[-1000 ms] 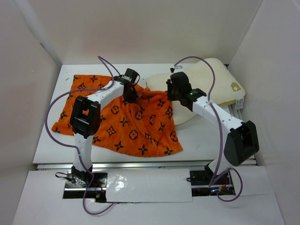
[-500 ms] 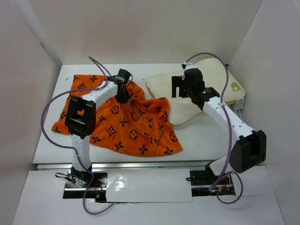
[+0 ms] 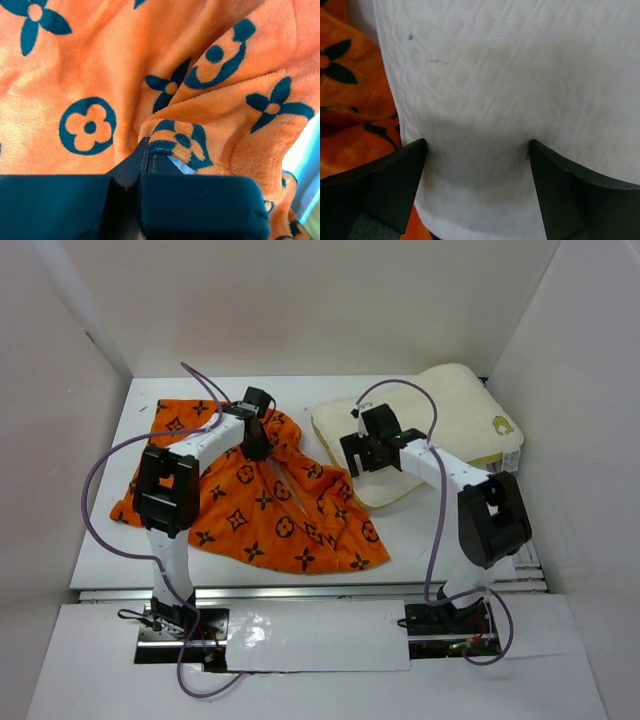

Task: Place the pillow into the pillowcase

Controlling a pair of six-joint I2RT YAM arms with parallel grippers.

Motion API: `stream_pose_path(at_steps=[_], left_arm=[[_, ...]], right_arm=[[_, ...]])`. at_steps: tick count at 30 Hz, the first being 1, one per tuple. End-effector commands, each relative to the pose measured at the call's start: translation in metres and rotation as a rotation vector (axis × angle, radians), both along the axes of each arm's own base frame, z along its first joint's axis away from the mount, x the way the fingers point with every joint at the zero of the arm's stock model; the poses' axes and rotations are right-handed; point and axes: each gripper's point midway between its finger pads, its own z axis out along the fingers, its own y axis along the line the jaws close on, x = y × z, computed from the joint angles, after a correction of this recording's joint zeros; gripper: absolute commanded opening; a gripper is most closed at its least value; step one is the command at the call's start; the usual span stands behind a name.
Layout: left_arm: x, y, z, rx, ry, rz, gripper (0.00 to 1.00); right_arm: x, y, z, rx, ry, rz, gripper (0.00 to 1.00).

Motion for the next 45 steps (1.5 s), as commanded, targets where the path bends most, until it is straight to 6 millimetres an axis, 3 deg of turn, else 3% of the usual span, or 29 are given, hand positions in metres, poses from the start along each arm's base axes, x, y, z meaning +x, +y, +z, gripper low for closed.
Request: stream_pose_path(at_steps=[1,2,3,5,6,8,9,10,12,15,18,21,26,28,36,39,40,44,45], left_arm=[[0.007,-0.006,0.027,-0.022,-0.072,-0.018,0.00],[0.007,-0.006,0.027,-0.022,-0.072,-0.018,0.00],[0.008,-0.011,0.032,-0.028,-0.090,-0.027,0.00],[0.008,-0.013,0.032,-0.036,-0.088,-0.031,0.00],[0.009,-0.018,0.036,-0.035,-0.098,-0.050,0.00],[0.010,-0.023,0.039,-0.039,-0.106,-0.059,0.00],[0.010,-0.023,0.039,-0.039,-0.106,-0.059,0.00],[0.012,-0.024,0.042,-0.041,-0.115,-0.059,0.00],[0.014,-0.027,0.043,-0.054,-0.114,-0.066,0.00],[0.015,-0.034,0.050,-0.065,-0.123,-0.091,0.00],[0.014,-0.040,0.059,-0.075,-0.141,-0.113,0.00],[0.011,-0.045,0.076,-0.085,-0.173,-0.146,0.00],[0.012,-0.049,0.088,-0.092,-0.180,-0.183,0.00],[0.013,-0.049,0.087,-0.090,-0.173,-0.183,0.00],[0.005,-0.034,0.073,-0.024,-0.121,-0.131,0.00],[0.000,-0.025,0.062,-0.023,-0.087,-0.118,0.00],[-0.002,-0.024,0.058,-0.021,-0.078,-0.119,0.00],[-0.004,-0.029,0.059,-0.055,-0.098,-0.133,0.00],[-0.005,-0.029,0.059,-0.049,-0.099,-0.144,0.00]], right_arm=[[0.011,0.010,-0.016,-0.005,0.015,0.024,0.89],[0.014,0.011,-0.020,-0.004,0.014,0.024,0.83],[0.017,0.008,-0.023,-0.004,0.014,0.013,0.54],[0.023,0.000,-0.021,0.016,0.010,-0.030,0.13],[0.025,-0.002,-0.013,0.019,-0.012,-0.057,0.00],[0.032,-0.015,0.013,0.009,-0.070,-0.111,0.00],[0.034,-0.029,0.040,-0.026,-0.130,-0.164,0.00],[0.039,-0.033,0.067,-0.024,-0.185,-0.189,0.00],[0.032,-0.036,0.113,-0.011,-0.263,-0.194,0.00],[0.006,-0.018,0.160,0.061,-0.314,-0.097,0.00],[-0.032,0.012,0.172,0.135,-0.286,0.056,0.00],[-0.076,0.038,0.158,0.153,-0.219,0.197,0.00],[-0.121,0.054,0.152,0.192,-0.184,0.332,0.00],[-0.132,0.057,0.147,0.200,-0.171,0.374,0.00],[-0.157,0.024,0.052,-0.010,0.095,0.296,0.00],[-0.164,0.031,0.067,0.039,0.065,0.330,0.00],[-0.161,0.026,0.071,0.026,0.041,0.311,0.13],[-0.153,0.038,0.099,0.093,-0.037,0.327,1.00],[-0.149,0.043,0.107,0.103,-0.060,0.350,1.00]])
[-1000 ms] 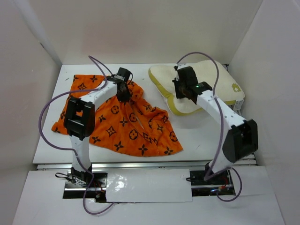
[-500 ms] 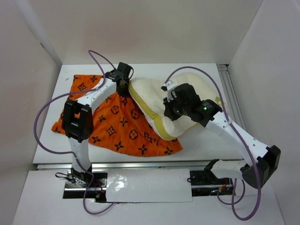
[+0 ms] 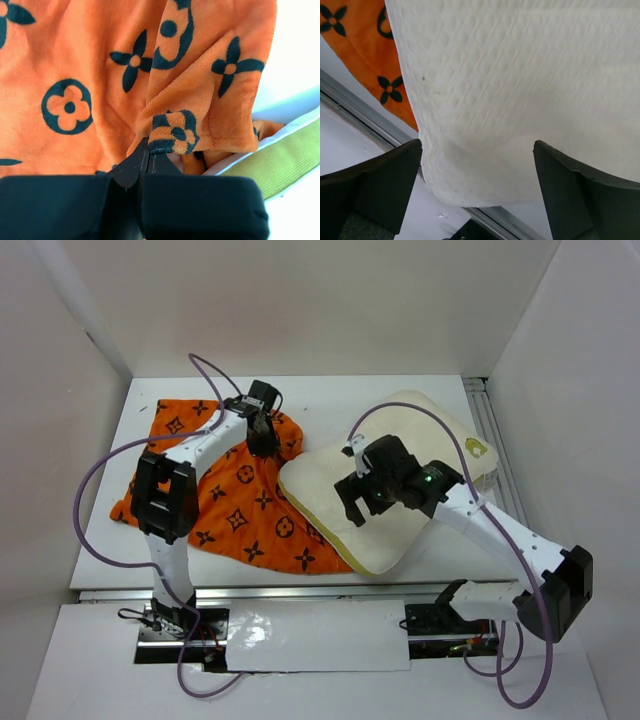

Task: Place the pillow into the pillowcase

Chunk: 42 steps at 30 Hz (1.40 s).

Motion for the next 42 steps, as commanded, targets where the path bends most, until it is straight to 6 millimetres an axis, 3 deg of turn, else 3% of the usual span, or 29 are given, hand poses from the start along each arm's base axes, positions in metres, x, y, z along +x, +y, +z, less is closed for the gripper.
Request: stream_pose_path(at_steps=[1,4,6,9,13,15,16,17,19,21,22,25,30,32,38,42], left_arm=[[0.005,-0.001,0.022,-0.032,-0.067,-0.002,0.00],[0.006,-0.003,0.026,-0.039,-0.074,-0.015,0.00],[0.005,-0.006,0.026,-0.056,-0.068,-0.025,0.00],[0.004,-0.007,0.026,-0.058,-0.066,-0.037,0.00],[0.002,-0.006,0.031,-0.057,-0.075,-0.046,0.00],[0.000,-0.009,0.036,-0.073,-0.082,-0.066,0.00],[0.000,-0.009,0.036,-0.067,-0.083,-0.076,0.00],[-0.001,-0.011,0.036,-0.079,-0.079,-0.084,0.00],[-0.002,-0.016,0.047,-0.104,-0.109,-0.126,0.00],[-0.001,-0.019,0.050,-0.109,-0.129,-0.168,0.00],[-0.005,-0.023,0.061,-0.111,-0.155,-0.191,0.00],[-0.011,-0.028,0.069,-0.058,-0.188,-0.242,0.00],[-0.020,-0.032,0.101,-0.049,-0.268,-0.306,0.00],[-0.022,-0.030,0.101,-0.042,-0.269,-0.316,0.00],[-0.029,-0.039,0.112,-0.046,-0.295,-0.374,0.00],[-0.032,-0.053,0.113,-0.092,-0.295,-0.415,0.00]], right_arm=[[0.016,0.017,0.045,0.094,-0.124,0.027,1.00],[0.032,0.039,0.050,0.131,-0.180,0.086,1.00],[0.039,0.066,0.046,0.159,-0.210,0.178,1.00],[0.034,0.097,0.018,0.142,-0.166,0.308,1.00],[0.046,0.103,-0.036,-0.001,-0.126,0.308,1.00],[0.047,0.103,-0.052,-0.031,-0.100,0.319,0.97],[0.049,0.098,-0.062,-0.063,-0.087,0.292,0.90],[0.055,0.101,-0.068,-0.062,-0.096,0.268,0.56],[0.062,0.100,-0.074,-0.057,-0.105,0.199,0.03],[0.087,0.097,-0.063,-0.024,-0.162,0.105,0.00],[0.091,0.095,-0.061,-0.011,-0.162,0.080,0.00],[0.118,0.091,-0.043,0.043,-0.185,0.029,0.00],[0.152,0.075,-0.038,-0.020,-0.215,-0.048,0.00],[0.166,0.066,-0.027,-0.007,-0.236,-0.083,0.00],[0.182,0.066,0.014,0.048,-0.300,-0.079,0.00],[0.184,0.089,0.032,0.104,-0.320,0.016,0.00]])
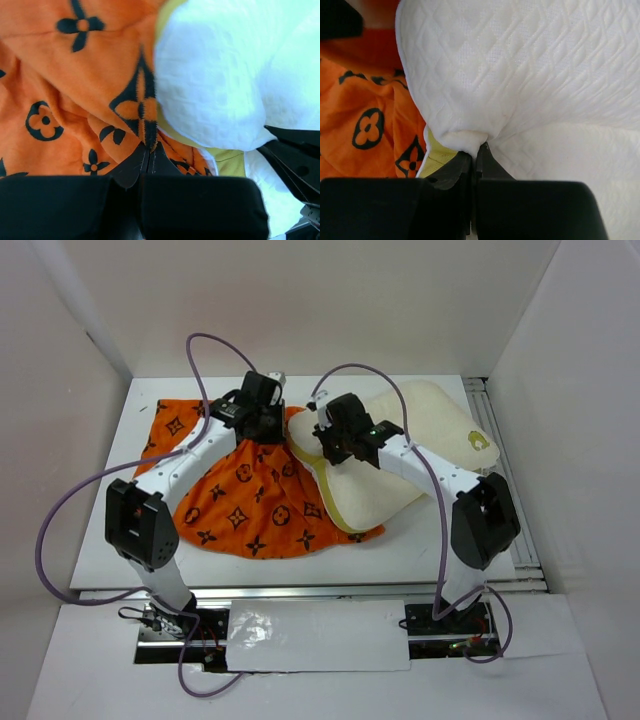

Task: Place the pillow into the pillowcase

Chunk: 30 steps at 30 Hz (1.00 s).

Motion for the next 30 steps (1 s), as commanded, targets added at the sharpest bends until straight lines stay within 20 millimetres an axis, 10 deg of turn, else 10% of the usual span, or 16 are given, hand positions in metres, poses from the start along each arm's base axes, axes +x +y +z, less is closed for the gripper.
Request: stream_pose_path(at_steps=[1,6,12,16,23,28,29,30], left_arm=[[-0.008,-0.018,0.022,-0.037,-0.045,-0.087,0.00],[0.010,-0.026,0.028,-0.053,-0.049,-0.050,0.00],[0.039,-0.011,0.034,-0.079,-0.020,0.026,0.00],[0.047,-0.014,0.047,-0.095,-0.053,-0.016,0.00],[0.029,-0.063,0.058,-0.225,-0.077,-0.285,0.00],[0.014,-0.081,0.060,-0.207,-0.086,-0.356,0.00],[0.013,-0.082,0.061,-0.213,-0.084,-0.363,0.00],[0.012,-0.082,0.061,-0.218,-0.080,-0.357,0.00]], right_arm=[[0.021,0.027,0.039,0.061,-0.112,0.083,0.00],[-0.005,0.061,0.017,0.028,-0.057,0.223,0.00],[-0.035,0.033,-0.030,-0.055,0.019,0.208,0.00],[-0.059,0.049,-0.032,0.019,0.035,0.345,0.00],[-0.038,0.100,-0.006,0.160,-0.089,0.499,0.00],[0.011,0.089,0.027,0.461,-0.171,0.310,0.00],[0.018,0.091,0.076,0.635,-0.320,0.346,0.00],[0.018,0.084,0.083,0.778,-0.267,0.284,0.00]])
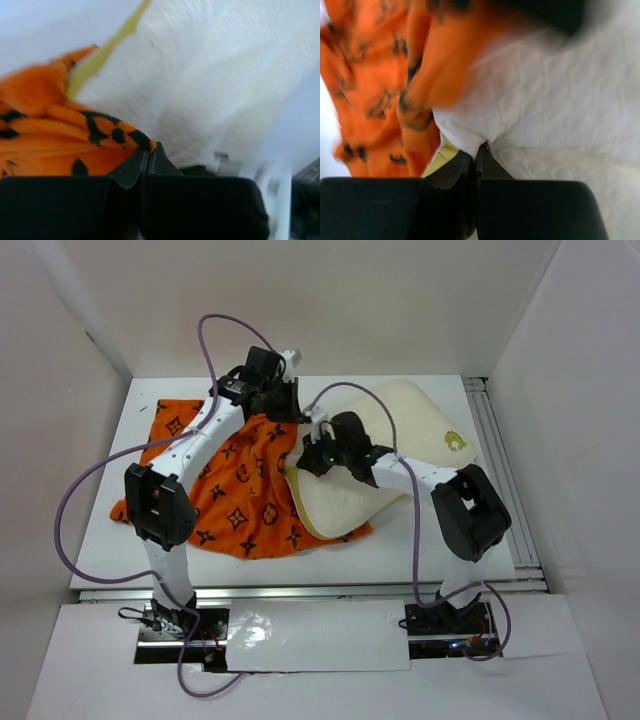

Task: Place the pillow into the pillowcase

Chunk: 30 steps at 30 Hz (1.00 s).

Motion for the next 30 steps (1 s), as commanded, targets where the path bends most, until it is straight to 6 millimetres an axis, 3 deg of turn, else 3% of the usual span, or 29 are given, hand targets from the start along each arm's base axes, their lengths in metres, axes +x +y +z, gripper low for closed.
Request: stream_pose_path(at_steps=[1,3,5,7,12,13,14,15,16,18,19,20,23,25,26,29,30], left_arm=[[-0.028,-0.045,0.021,-0.090,-0.025,-0.185,0.00],[-0.034,-0.056,0.020,-0.117,-0.007,-0.229,0.00],[-0.039,-0.065,0.019,-0.134,0.005,-0.263,0.00],[-0.037,-0.071,0.011,-0.124,0.012,-0.279,0.00],[-0.019,-0.080,0.007,-0.128,0.004,-0.266,0.00],[-0.011,-0.085,0.021,-0.148,-0.028,-0.261,0.00],[-0.007,-0.087,0.022,-0.148,-0.028,-0.261,0.00],[-0.002,-0.092,0.012,-0.150,-0.007,-0.271,0.00],[0.001,-0.096,0.017,-0.164,-0.017,-0.283,0.00],[0.002,-0.097,0.021,-0.172,-0.015,-0.277,0.00],[0.000,-0.096,0.021,-0.165,-0.016,-0.282,0.00],[-0.006,-0.094,0.009,-0.152,0.009,-0.295,0.00],[-0.015,-0.090,0.005,-0.153,-0.002,-0.311,0.00],[-0.012,-0.083,-0.004,-0.112,0.003,-0.282,0.00],[-0.013,-0.080,-0.008,-0.095,0.015,-0.268,0.03],[-0.010,-0.068,-0.022,-0.049,0.062,-0.217,0.29],[-0.006,-0.060,-0.024,-0.046,0.073,-0.188,0.35]], right_arm=[[0.035,-0.008,0.099,0.551,-0.143,-0.055,0.00],[0.041,-0.015,0.122,0.640,-0.205,-0.085,0.00],[0.050,-0.023,0.131,0.668,-0.240,-0.123,0.00],[0.046,-0.026,0.147,0.747,-0.269,-0.098,0.00],[0.030,-0.005,0.127,0.757,-0.193,0.045,0.00],[0.029,-0.005,0.120,0.755,-0.189,0.043,0.00],[0.020,0.005,0.111,0.750,-0.165,0.063,0.00],[0.023,0.006,0.111,0.747,-0.187,0.042,0.00],[0.028,0.006,0.101,0.733,-0.185,0.022,0.00],[0.039,0.006,0.105,0.734,-0.204,-0.014,0.00],[0.045,0.007,0.095,0.723,-0.203,-0.029,0.00],[0.060,-0.004,0.099,0.727,-0.224,-0.067,0.01],[0.070,-0.011,0.090,0.746,-0.210,-0.077,0.12],[0.072,-0.010,0.094,0.752,-0.210,-0.045,0.32],[0.073,-0.013,0.090,0.740,-0.193,-0.042,0.37],[0.064,-0.016,0.078,0.686,-0.152,-0.051,0.52],[0.057,-0.024,0.072,0.634,-0.143,-0.077,0.62]])
